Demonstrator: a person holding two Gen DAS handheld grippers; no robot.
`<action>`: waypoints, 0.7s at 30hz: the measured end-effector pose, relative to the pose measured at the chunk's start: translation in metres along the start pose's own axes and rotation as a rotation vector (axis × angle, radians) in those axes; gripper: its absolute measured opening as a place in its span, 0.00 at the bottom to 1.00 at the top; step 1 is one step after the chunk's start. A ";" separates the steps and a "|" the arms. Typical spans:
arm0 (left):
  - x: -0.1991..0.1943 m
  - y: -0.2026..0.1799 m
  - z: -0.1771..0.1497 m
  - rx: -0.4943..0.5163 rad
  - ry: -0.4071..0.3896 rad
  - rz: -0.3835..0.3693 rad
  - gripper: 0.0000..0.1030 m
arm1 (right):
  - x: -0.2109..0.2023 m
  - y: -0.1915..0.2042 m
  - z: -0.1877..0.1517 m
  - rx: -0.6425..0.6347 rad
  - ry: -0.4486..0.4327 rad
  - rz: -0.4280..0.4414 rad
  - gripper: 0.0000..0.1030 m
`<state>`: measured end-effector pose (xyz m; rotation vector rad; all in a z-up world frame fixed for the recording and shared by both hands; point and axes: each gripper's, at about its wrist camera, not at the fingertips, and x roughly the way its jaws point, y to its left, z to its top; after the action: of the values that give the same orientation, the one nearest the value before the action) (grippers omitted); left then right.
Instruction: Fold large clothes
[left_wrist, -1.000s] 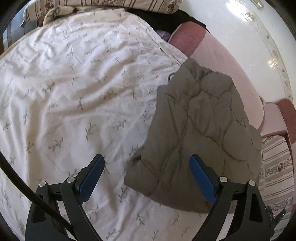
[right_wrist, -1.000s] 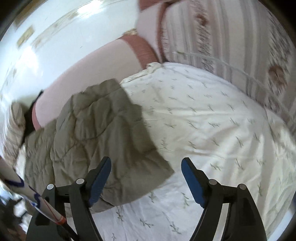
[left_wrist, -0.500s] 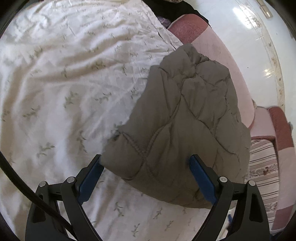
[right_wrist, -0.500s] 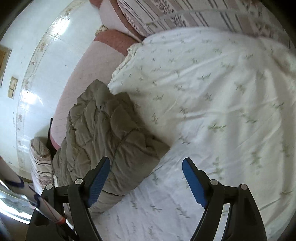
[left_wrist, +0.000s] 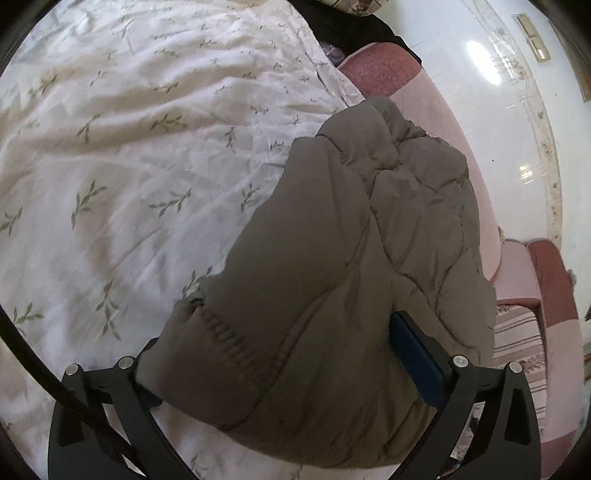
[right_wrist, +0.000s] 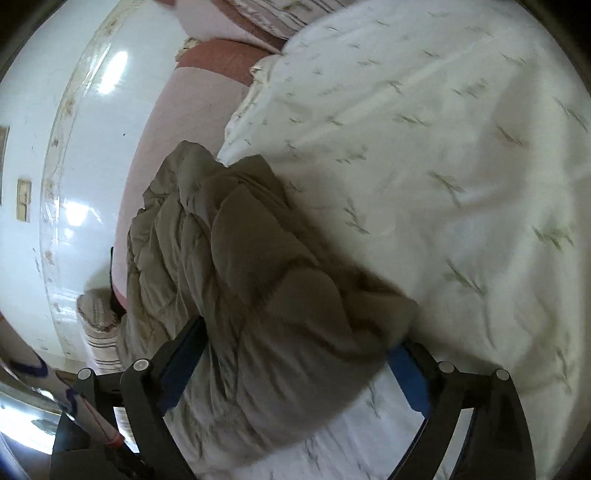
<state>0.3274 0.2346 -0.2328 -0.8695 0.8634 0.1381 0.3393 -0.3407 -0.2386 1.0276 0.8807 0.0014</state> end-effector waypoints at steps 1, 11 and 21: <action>0.000 -0.003 0.000 0.016 -0.009 0.015 0.97 | 0.002 0.005 0.000 -0.020 -0.007 -0.011 0.87; -0.015 -0.092 -0.036 0.562 -0.270 0.393 0.54 | -0.002 0.114 -0.053 -0.695 -0.240 -0.431 0.42; -0.043 -0.106 -0.049 0.619 -0.350 0.350 0.47 | -0.014 0.138 -0.090 -0.907 -0.344 -0.491 0.37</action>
<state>0.3154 0.1392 -0.1535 -0.1023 0.6619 0.2986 0.3260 -0.2032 -0.1467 -0.0503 0.6777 -0.1710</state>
